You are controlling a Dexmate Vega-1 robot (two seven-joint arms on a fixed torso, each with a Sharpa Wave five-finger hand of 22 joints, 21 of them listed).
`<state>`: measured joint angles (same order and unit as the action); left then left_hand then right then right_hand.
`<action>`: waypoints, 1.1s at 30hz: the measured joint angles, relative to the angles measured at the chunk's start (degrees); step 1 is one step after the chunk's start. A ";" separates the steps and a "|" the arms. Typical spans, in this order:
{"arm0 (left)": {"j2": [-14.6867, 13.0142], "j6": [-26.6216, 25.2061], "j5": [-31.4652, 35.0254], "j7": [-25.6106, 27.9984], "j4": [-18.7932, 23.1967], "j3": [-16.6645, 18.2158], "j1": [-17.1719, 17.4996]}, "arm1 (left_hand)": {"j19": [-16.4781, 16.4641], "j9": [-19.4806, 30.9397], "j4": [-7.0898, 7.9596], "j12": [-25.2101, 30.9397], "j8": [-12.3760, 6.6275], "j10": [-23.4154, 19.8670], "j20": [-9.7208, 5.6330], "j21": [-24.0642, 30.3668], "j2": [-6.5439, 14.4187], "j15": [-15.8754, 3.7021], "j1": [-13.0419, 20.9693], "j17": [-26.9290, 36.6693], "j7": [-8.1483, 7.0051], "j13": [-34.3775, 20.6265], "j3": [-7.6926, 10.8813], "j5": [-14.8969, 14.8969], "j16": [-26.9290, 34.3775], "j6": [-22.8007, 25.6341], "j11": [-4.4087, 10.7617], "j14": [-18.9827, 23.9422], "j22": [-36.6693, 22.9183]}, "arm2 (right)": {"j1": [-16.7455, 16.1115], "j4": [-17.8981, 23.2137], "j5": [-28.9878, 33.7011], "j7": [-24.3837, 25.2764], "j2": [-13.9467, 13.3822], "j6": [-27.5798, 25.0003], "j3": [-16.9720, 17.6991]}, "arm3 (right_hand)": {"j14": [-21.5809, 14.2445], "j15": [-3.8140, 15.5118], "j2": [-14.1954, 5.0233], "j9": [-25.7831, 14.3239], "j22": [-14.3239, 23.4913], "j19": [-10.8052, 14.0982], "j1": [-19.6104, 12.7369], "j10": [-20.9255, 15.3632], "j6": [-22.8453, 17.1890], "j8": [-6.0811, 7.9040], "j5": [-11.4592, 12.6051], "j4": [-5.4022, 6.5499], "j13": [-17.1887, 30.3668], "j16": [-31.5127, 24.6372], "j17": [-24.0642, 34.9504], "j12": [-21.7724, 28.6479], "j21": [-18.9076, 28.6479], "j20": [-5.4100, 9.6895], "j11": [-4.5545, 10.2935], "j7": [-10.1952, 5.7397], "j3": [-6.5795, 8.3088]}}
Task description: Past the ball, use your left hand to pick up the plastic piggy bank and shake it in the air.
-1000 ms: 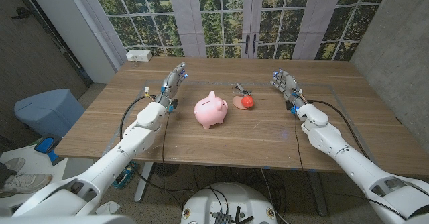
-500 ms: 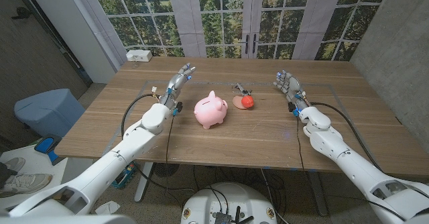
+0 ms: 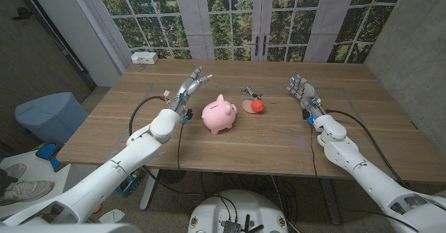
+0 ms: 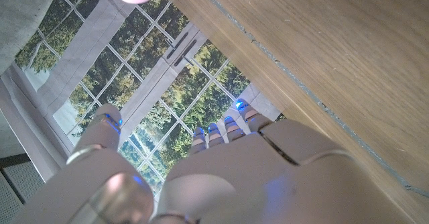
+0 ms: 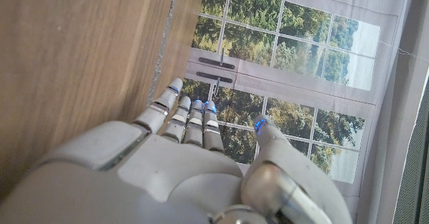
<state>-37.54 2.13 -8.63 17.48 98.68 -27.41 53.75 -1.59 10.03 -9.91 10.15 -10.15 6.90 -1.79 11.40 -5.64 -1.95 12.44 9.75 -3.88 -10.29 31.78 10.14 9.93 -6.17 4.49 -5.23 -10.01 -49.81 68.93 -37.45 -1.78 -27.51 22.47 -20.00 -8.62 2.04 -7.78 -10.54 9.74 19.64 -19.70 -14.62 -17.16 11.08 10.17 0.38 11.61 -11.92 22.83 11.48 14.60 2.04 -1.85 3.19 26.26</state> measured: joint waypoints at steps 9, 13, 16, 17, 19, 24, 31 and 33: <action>-1.95 -3.65 3.40 1.13 4.83 -0.51 1.51 | 0.18 0.00 -0.10 0.00 0.00 0.20 -0.18 0.00 -0.40 0.10 0.40 0.00 0.19 0.00 -0.10 0.00 0.00 -0.81 0.21 -0.51 -0.27 | -2.17 1.82 -0.07 0.95 -0.48 1.05 0.64 | 0.00 0.00 0.00 0.00 0.00 0.00 0.00 -0.32 -0.32 0.00 0.00 -0.26 0.00 0.00 0.00 0.00 -0.21 0.00 -0.31 0.31 -0.26; -2.73 -5.87 5.50 1.70 6.91 -0.66 2.22 | 0.16 -0.01 -0.17 0.00 0.00 0.51 -0.17 0.00 -0.70 -0.11 0.70 0.00 0.31 0.01 -0.17 0.00 0.00 -1.32 0.52 -0.71 -0.27 | -3.07 2.63 -0.07 1.34 -0.65 1.52 0.89 | 0.00 0.00 0.00 0.00 0.00 0.00 0.00 -0.32 -0.32 0.00 0.01 -0.32 0.00 0.00 0.00 0.00 -0.21 0.00 -0.31 0.31 -0.32; -3.37 -7.27 6.71 1.91 8.54 -0.73 2.82 | 0.16 -0.01 -0.17 0.00 0.00 0.50 -0.16 0.00 -0.95 -0.11 0.95 -0.01 0.42 0.01 -0.17 0.00 0.00 -1.65 0.52 -0.71 -0.27 | -3.94 3.35 -0.05 1.67 -0.79 1.99 1.13 | -0.01 -0.01 0.00 0.00 0.00 -0.01 0.00 -0.32 -0.32 0.00 0.01 -0.49 0.00 0.00 -0.07 0.00 -0.21 0.00 -0.31 0.31 -0.50; -3.55 -7.70 7.04 1.94 9.06 -0.77 3.00 | 0.16 -0.01 -0.17 0.00 0.00 0.50 -0.16 0.00 -0.93 -0.11 0.93 -0.01 0.42 0.01 -0.17 0.00 0.00 -1.65 0.52 -0.71 -0.27 | -4.19 3.53 -0.05 1.79 -0.83 2.11 1.20 | -0.20 -0.20 0.00 0.00 -0.01 -0.01 0.00 -0.32 -0.32 0.00 0.01 -0.57 0.00 0.00 -0.20 0.00 -0.21 0.00 -0.31 0.30 -0.57; -3.88 -8.14 7.40 1.98 9.93 -0.85 3.29 | 0.16 -0.01 -0.17 0.00 0.00 0.50 -0.16 0.00 -0.93 -0.11 0.93 -0.01 0.50 0.01 -0.17 0.00 0.00 -1.73 0.52 -0.71 -0.27 | -4.45 3.72 -0.03 1.94 -0.86 2.41 1.27 | -0.19 -0.20 0.00 0.01 -0.01 -0.01 0.00 -0.32 -0.32 0.00 0.01 -0.56 0.00 0.00 -0.26 0.00 -0.21 0.00 -0.31 0.30 -0.56; -4.57 -10.01 8.89 2.07 11.89 -1.06 3.94 | 0.15 -0.01 -0.16 0.00 0.00 0.81 -0.16 0.00 -1.15 -0.11 1.16 -0.01 0.51 0.01 -0.16 0.00 0.00 -2.12 0.20 -0.71 -0.16 | -6.02 4.86 -0.03 2.35 -1.06 3.22 1.75 | -0.19 -0.20 0.01 0.01 -0.01 -0.01 0.01 -0.32 -0.32 0.00 0.01 -0.72 0.00 0.00 -0.26 0.00 -0.21 0.00 -0.31 0.30 -0.73; -5.64 -13.44 11.51 2.07 14.99 -1.51 4.87 | 0.15 -0.01 -0.40 0.00 -0.25 1.03 -0.16 0.00 -1.68 -0.11 1.69 -0.01 0.71 0.01 -0.40 0.00 0.00 -2.33 -0.01 -0.71 -0.11 | -7.96 6.19 -0.11 2.84 -1.33 4.40 2.41 | -0.40 -0.41 0.84 0.01 -0.01 0.41 0.84 -0.32 -0.52 0.00 0.01 -0.83 -0.01 0.00 -0.25 0.00 -0.21 -0.41 -0.30 0.50 -0.84; -5.94 -13.97 11.91 2.04 15.93 -1.64 5.15 | 0.15 -0.02 -0.40 0.00 -0.26 1.12 -0.16 0.00 -1.68 -0.11 1.69 -0.01 0.71 0.01 -0.40 0.00 0.00 -2.33 -0.11 -0.71 -0.11 | -8.39 6.48 -0.17 2.96 -1.37 4.70 2.55 | -0.40 -0.41 0.84 0.01 -0.01 0.41 0.84 -0.32 -0.52 0.00 0.01 -0.96 0.00 0.00 -0.46 0.00 -0.47 -0.41 -0.30 0.50 -0.97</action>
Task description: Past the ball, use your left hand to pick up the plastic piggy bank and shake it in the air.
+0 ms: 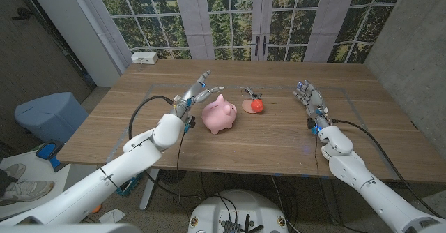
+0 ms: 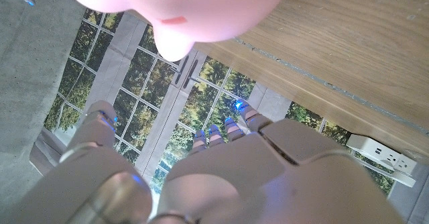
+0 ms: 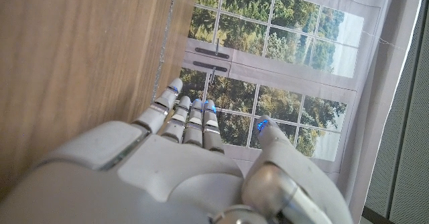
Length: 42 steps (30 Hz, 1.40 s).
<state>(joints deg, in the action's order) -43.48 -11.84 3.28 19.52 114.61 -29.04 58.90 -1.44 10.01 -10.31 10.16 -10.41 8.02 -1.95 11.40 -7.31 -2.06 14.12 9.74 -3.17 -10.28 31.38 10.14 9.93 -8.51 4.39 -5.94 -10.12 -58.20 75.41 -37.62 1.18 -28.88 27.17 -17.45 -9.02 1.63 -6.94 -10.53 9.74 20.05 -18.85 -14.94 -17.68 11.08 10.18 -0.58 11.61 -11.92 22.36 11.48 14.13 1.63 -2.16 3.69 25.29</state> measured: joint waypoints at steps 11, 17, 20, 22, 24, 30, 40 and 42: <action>-1.38 -2.85 1.98 -0.49 3.94 -0.85 0.89 | 0.00 0.00 -0.23 0.00 -0.41 0.62 0.00 0.00 -0.75 0.00 0.75 0.00 0.64 0.00 -0.24 0.00 0.00 0.01 0.01 0.00 0.00 | -2.14 1.35 -0.23 0.60 -0.26 2.31 0.71 | 0.00 0.00 0.00 0.00 0.29 0.00 0.00 0.00 -0.21 0.00 0.00 -0.23 0.00 0.00 -0.05 0.00 -0.17 0.00 0.00 0.21 -0.22; -1.88 -7.17 4.72 -1.34 5.57 -1.33 1.15 | 0.00 -0.01 0.01 0.00 -0.41 0.83 0.00 0.00 -0.98 0.15 0.98 -0.01 0.94 0.01 -0.48 0.32 0.00 -0.30 0.22 -0.48 -0.01 | -4.98 2.85 -0.32 0.75 -0.46 3.45 1.73 | 0.00 0.00 0.00 0.00 0.28 0.00 0.00 -0.32 -0.21 0.00 0.00 -0.22 -0.01 0.00 -0.05 0.00 -0.17 0.00 -0.32 0.20 -0.22; -2.29 -9.01 5.73 -1.75 6.90 -1.75 1.29 | 0.12 -0.01 -0.17 0.00 -0.41 1.34 0.13 0.00 -1.43 0.00 1.43 -0.01 0.94 0.01 -0.66 0.49 0.00 -0.30 -0.10 -0.62 -0.01 | -5.62 3.20 -0.34 0.81 -0.47 3.97 1.98 | 0.00 0.00 0.00 0.00 0.28 0.00 0.00 -0.31 -0.21 0.00 0.00 -0.22 0.00 0.00 -0.05 0.00 -0.39 0.00 -0.31 0.21 -0.22; -2.67 -10.64 6.61 -2.12 7.92 -2.07 1.35 | 0.24 -0.01 -0.01 0.00 -0.41 1.54 0.24 0.00 -1.44 0.22 1.44 -0.01 1.20 0.01 -0.95 0.49 0.00 -0.56 0.11 -0.84 -0.01 | -6.01 3.39 -0.36 0.87 -0.47 4.29 2.12 | 0.00 0.00 0.00 0.00 0.28 0.01 0.00 -0.31 -0.21 0.00 0.00 -0.40 -0.01 0.00 -0.31 0.00 -0.39 -0.01 -0.31 0.20 -0.40; -2.97 -11.73 7.20 -2.42 8.77 -2.41 1.37 | 0.41 0.01 -0.01 0.00 -0.41 1.54 0.41 0.00 -1.73 0.02 1.73 -0.01 1.24 0.01 -0.95 0.66 0.00 -0.60 0.11 -1.07 -0.01 | -6.25 3.51 -0.36 0.89 -0.47 4.54 2.21 | 0.01 0.00 -0.01 0.00 0.28 0.21 0.00 -0.31 -0.21 0.00 0.00 -0.46 -0.01 0.00 -0.32 0.00 -0.39 -0.21 -0.31 0.20 -0.46; -3.86 -15.82 9.39 -3.86 10.95 -3.48 1.27 | 1.24 0.28 0.01 0.00 -0.64 1.82 1.25 -0.46 -2.58 0.37 2.59 -0.01 1.02 -0.21 -2.06 1.59 0.00 -0.82 -0.17 -2.03 -0.01 | -7.36 4.13 -0.37 1.04 -0.47 5.40 2.63 | 0.01 0.00 -0.01 0.00 0.28 0.20 -0.01 -0.31 -0.21 0.00 0.00 -0.45 0.00 0.00 -0.31 0.00 -0.39 -0.21 -0.31 0.20 -0.45; -5.51 -22.76 12.80 -7.11 14.49 -5.76 0.07 | 1.73 0.27 0.08 0.01 -0.64 1.95 3.19 -0.46 -3.78 1.78 3.79 0.29 1.23 -0.28 -3.72 3.01 0.00 -1.02 -1.15 -3.43 -0.02 | -8.95 5.05 -0.34 1.28 -0.40 6.56 3.07 | 0.01 0.00 -0.01 0.01 0.27 0.20 -0.01 -0.31 0.01 0.00 0.00 -0.69 -0.01 0.00 -0.31 0.00 -0.39 -0.20 -0.31 0.42 -0.69; -5.77 -24.07 13.42 -7.76 15.06 -6.24 -0.23 | 1.99 0.27 -0.04 0.00 -0.64 1.72 3.93 -0.46 -4.09 2.26 4.10 0.28 1.23 -0.28 -4.42 3.49 0.00 -1.02 -1.39 -3.76 -0.02 | -9.23 5.23 -0.28 1.40 -0.37 6.77 3.14 | -0.22 -0.22 -0.01 0.00 0.27 0.20 -0.01 -0.31 0.11 0.00 0.00 -0.79 -0.01 0.00 -0.56 0.00 -0.39 -0.20 -0.31 0.51 -0.79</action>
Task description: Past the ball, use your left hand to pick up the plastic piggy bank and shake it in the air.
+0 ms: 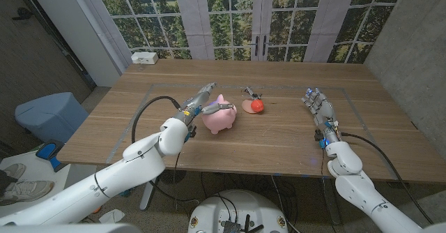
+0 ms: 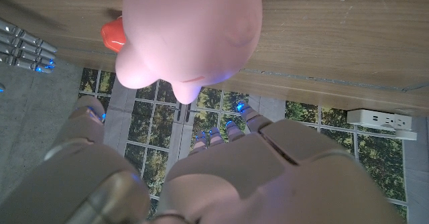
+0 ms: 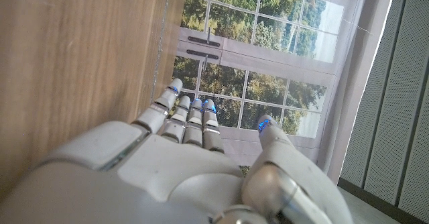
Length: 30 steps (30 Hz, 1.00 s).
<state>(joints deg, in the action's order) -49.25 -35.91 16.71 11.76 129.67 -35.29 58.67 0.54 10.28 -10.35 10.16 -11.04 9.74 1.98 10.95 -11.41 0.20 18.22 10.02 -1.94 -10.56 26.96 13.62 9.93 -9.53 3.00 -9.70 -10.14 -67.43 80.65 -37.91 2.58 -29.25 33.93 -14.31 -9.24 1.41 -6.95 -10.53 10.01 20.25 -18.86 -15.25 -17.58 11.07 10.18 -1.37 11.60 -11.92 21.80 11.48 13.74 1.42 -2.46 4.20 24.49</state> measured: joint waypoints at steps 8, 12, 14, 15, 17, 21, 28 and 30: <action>-1.09 -5.75 2.11 -3.40 2.74 -3.37 -2.94 | 2.40 0.27 0.15 0.00 0.46 0.12 2.74 -0.43 0.20 2.67 2.11 0.00 0.00 0.01 -2.98 2.01 0.00 0.00 -1.71 -0.12 0.00 | -0.96 0.57 0.43 0.55 0.14 0.85 0.22 | -0.09 -0.09 0.00 0.00 0.00 0.41 0.00 -0.43 -0.31 0.00 0.00 -0.14 0.00 -0.43 -0.03 0.00 0.00 -0.41 -0.43 0.31 -0.14; -1.45 -11.64 4.41 -6.45 3.75 -5.38 -4.51 | 2.40 0.27 0.23 0.77 0.43 0.11 2.74 -0.43 0.12 2.67 2.92 0.00 0.21 -0.25 -4.17 2.68 0.27 -0.21 -2.10 -0.12 0.00 | -1.74 1.01 0.62 0.72 0.25 1.16 0.40 | -0.09 -0.09 0.00 0.00 0.00 0.41 0.00 -0.41 -0.31 0.00 0.00 -0.38 0.00 -0.43 -0.03 0.00 0.00 -0.41 -0.41 0.31 -0.38; -1.53 -13.57 5.31 -7.26 3.97 -5.89 -4.93 | 1.99 0.27 0.27 1.10 -0.12 0.10 3.14 -0.43 0.19 2.91 3.60 -0.01 0.46 -0.25 -5.01 2.99 0.51 -0.38 -2.76 -0.12 0.00 | -2.02 1.14 0.69 0.76 0.30 1.29 0.45 | -0.32 -0.32 -0.01 0.00 0.00 0.41 0.01 -0.41 -0.31 0.00 0.00 -0.38 0.00 -0.43 -0.03 0.00 0.00 -0.41 -0.41 0.31 -0.38; -1.62 -14.47 5.65 -7.64 4.24 -6.57 -5.46 | 1.86 0.27 0.28 1.39 -0.21 0.11 3.27 -0.31 0.21 3.13 3.62 -0.01 0.85 -0.25 -5.30 3.06 0.67 -0.38 -2.92 0.11 0.00 | -2.10 1.17 0.75 0.85 0.31 1.41 0.47 | -0.32 -0.32 -0.01 0.00 -0.01 0.41 0.01 -0.41 -0.32 0.00 0.00 -0.38 0.00 -0.43 -0.20 0.00 0.00 -0.41 -0.41 0.31 -0.38; -1.72 -15.29 5.96 -8.03 4.46 -7.16 -6.00 | 1.79 0.26 0.28 1.55 -0.46 0.11 3.35 -0.06 0.34 3.50 4.21 -0.01 0.94 -0.25 -5.77 3.40 0.93 -0.30 -2.92 0.49 0.00 | -2.26 1.25 0.83 0.93 0.34 1.57 0.51 | -0.40 -0.40 -0.01 0.00 -0.01 0.41 0.01 -0.41 -0.31 0.00 0.00 -0.37 0.00 -0.43 -0.29 0.00 -0.32 -0.41 -0.41 0.31 -0.37; -1.92 -17.76 6.69 -9.66 4.84 -8.75 -7.61 | 1.46 0.27 0.39 1.80 -0.90 0.11 3.64 -0.06 0.41 3.44 4.74 -0.01 0.93 -0.25 -6.34 3.48 0.94 -0.30 -2.92 1.26 -0.01 | -2.71 1.46 1.05 1.14 0.43 2.04 0.67 | -0.18 -0.62 -0.61 0.00 -0.01 0.82 0.61 -0.41 -0.46 0.00 0.00 -0.61 0.00 -0.43 -0.29 0.00 -0.44 -0.82 -0.41 0.45 -0.61; -1.96 -19.46 6.77 -11.87 4.65 -10.45 -9.97 | 0.54 0.26 0.28 2.04 -1.54 0.11 3.33 0.38 0.60 3.59 5.82 -0.01 0.93 -0.25 -7.35 3.84 1.33 -0.30 -2.92 2.66 -0.01 | -3.24 1.67 1.41 1.56 0.49 2.52 0.90 | -0.18 -0.61 -0.23 0.00 -0.01 0.82 0.99 -0.43 -0.63 0.00 0.00 -0.72 0.00 -0.43 -0.29 0.00 -0.44 -0.82 -0.42 0.61 -0.72; -1.94 -19.56 6.45 -12.45 4.37 -10.76 -10.52 | 0.55 0.26 0.28 2.04 -1.90 0.11 3.33 0.38 0.86 3.61 6.08 -0.01 0.93 -0.25 -7.35 3.84 1.33 -0.29 -2.92 2.68 -0.01 | -3.36 1.73 1.52 1.65 0.49 2.61 0.95 | -0.41 -0.84 -0.23 0.00 -0.01 0.95 0.99 -0.72 -0.63 0.00 0.00 -0.80 0.00 -0.43 -0.39 0.00 -0.44 -0.95 -0.72 0.61 -0.80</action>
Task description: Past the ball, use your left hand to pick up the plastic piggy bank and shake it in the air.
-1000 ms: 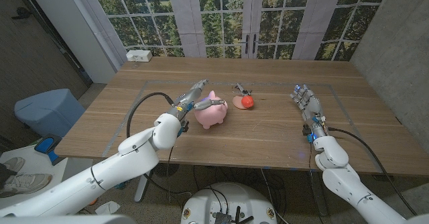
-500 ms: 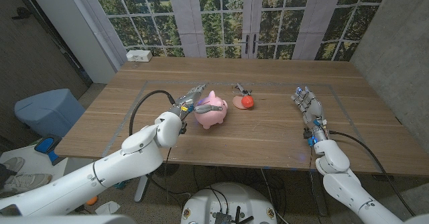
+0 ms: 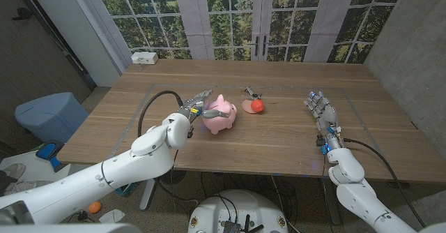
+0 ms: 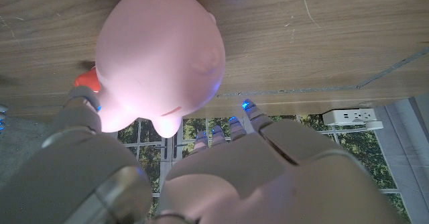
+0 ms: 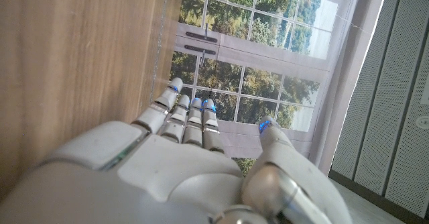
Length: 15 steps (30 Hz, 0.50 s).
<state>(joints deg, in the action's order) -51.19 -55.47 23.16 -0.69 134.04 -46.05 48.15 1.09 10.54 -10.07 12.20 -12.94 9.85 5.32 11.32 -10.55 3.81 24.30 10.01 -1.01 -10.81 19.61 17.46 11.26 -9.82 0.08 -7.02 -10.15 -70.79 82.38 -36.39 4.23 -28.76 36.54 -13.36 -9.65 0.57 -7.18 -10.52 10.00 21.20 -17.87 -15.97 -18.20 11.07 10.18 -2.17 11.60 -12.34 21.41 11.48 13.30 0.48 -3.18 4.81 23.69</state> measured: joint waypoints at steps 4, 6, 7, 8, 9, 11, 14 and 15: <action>0.17 -0.04 -0.69 -1.48 -1.06 -1.02 -2.08 | -0.44 0.00 -0.01 0.00 -0.09 -0.02 -0.17 0.00 0.10 -0.13 0.70 0.00 0.00 0.00 -0.47 0.00 0.00 0.00 0.02 0.49 0.00 | -0.28 0.11 0.36 0.45 0.00 0.21 0.19 | -0.08 -0.08 0.00 0.00 0.00 0.08 0.00 0.00 0.00 0.00 0.00 0.01 0.00 0.00 -0.16 0.00 0.00 -0.08 0.00 0.00 0.01; 0.17 -0.10 -0.98 -2.34 -1.06 -1.02 -2.08 | -0.71 0.00 -0.01 0.36 -0.38 -0.70 0.10 0.00 0.24 0.02 1.29 0.00 0.00 0.00 -0.47 0.00 0.00 0.00 -0.05 1.08 0.00 | -0.43 0.19 0.36 0.45 0.01 0.21 0.27 | -0.08 -0.08 0.00 0.00 0.00 0.08 0.00 0.00 0.00 0.00 0.00 -0.07 0.00 0.00 -0.16 0.00 0.00 -0.08 0.00 0.00 -0.07; 0.17 -0.15 -1.06 -2.64 -1.06 -1.02 -2.08 | -0.87 0.00 -0.01 0.39 -0.57 -1.17 -0.03 0.17 0.41 -0.04 1.46 0.00 0.00 0.00 -0.47 0.00 0.00 0.00 -0.10 1.42 0.00 | -0.47 0.21 0.36 0.45 0.00 0.21 0.31 | -0.08 -0.08 0.00 0.00 0.00 0.08 0.00 0.00 0.00 0.00 0.00 -0.13 0.00 0.00 -0.16 0.00 0.00 -0.08 0.00 0.00 -0.13; 0.35 -0.20 -1.21 -3.12 -1.93 -2.09 -4.02 | -1.38 0.00 -0.01 0.39 -0.73 -1.39 0.06 0.34 0.53 0.01 2.09 0.00 0.03 0.01 -0.47 0.00 0.00 0.03 -0.33 1.87 0.00 | -0.54 0.24 0.73 0.85 0.00 0.38 0.38 | -0.08 -0.08 0.00 0.00 0.00 0.08 0.00 0.00 0.00 0.00 0.00 -0.13 0.00 0.00 -0.16 0.00 0.00 -0.08 0.00 0.00 -0.13; 0.35 -0.22 -1.26 -3.21 -1.93 -2.09 -4.02 | -1.70 0.09 0.13 0.39 -0.87 -2.04 0.18 0.52 0.69 0.11 2.36 0.00 0.37 0.00 -0.61 0.00 0.00 0.38 -0.48 2.46 0.00 | -0.58 0.26 0.73 0.85 0.00 0.38 0.40 | -0.08 -0.08 0.00 0.00 0.00 0.08 0.00 0.00 0.00 0.00 0.00 -0.13 0.00 0.00 -0.16 0.00 0.00 -0.08 0.00 0.00 -0.13; 0.49 -0.23 -1.63 -4.10 -2.53 -2.73 -5.34 | -2.87 0.27 0.24 0.84 -1.26 -3.46 0.30 0.77 1.04 0.02 3.62 -0.01 0.97 0.00 -0.71 0.00 0.35 0.98 -0.75 3.87 0.00 | -0.73 0.29 0.97 1.13 0.01 0.51 0.50 | -0.08 -0.08 0.00 0.00 0.00 0.08 0.00 0.00 0.00 0.00 0.00 -0.13 0.00 0.00 -0.16 0.00 0.00 -0.08 0.00 0.00 -0.13; 0.65 -0.24 -2.22 -5.27 -3.17 -3.29 -6.81 | -4.17 0.27 0.24 1.35 -1.87 -5.74 0.82 0.98 1.45 -0.19 5.44 -0.01 1.67 0.01 -0.71 -0.31 0.49 2.12 -0.94 5.88 0.00 | -0.87 0.34 1.16 1.39 0.00 0.64 0.64 | -0.08 -0.07 0.00 0.00 0.00 0.08 0.00 0.00 0.00 0.00 0.00 -0.13 0.00 0.00 -0.16 0.00 0.00 -0.08 0.00 0.00 -0.13; 0.67 -0.25 -2.26 -5.36 -3.24 -3.35 -7.00 | -4.64 0.28 0.24 1.37 -2.00 -6.42 0.90 0.98 1.69 -0.29 5.92 -0.01 1.93 0.01 -0.72 -0.63 0.49 2.44 -1.03 6.50 0.00 | -0.90 0.34 1.18 1.42 0.00 0.66 0.66 | -0.08 -0.07 0.00 0.00 0.00 0.08 0.00 0.00 0.00 0.00 0.00 -0.15 0.00 0.00 -0.16 0.00 0.00 -0.08 0.00 0.00 -0.15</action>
<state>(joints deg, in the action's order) -50.52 -55.72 20.90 -6.05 130.80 -49.39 41.15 -3.55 10.82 -9.83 13.58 -14.94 3.42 6.22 12.30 -8.86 3.52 30.22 10.00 0.92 -10.81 18.89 16.83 11.75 -7.38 -0.95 -0.53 -10.15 -71.69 82.72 -35.21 5.65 -28.75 37.20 -12.70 -9.73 0.50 -7.18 -10.52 9.99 21.27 -17.87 -15.97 -18.20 11.07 10.18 -2.31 11.60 -12.34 21.25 11.48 13.30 0.40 -3.18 4.81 23.55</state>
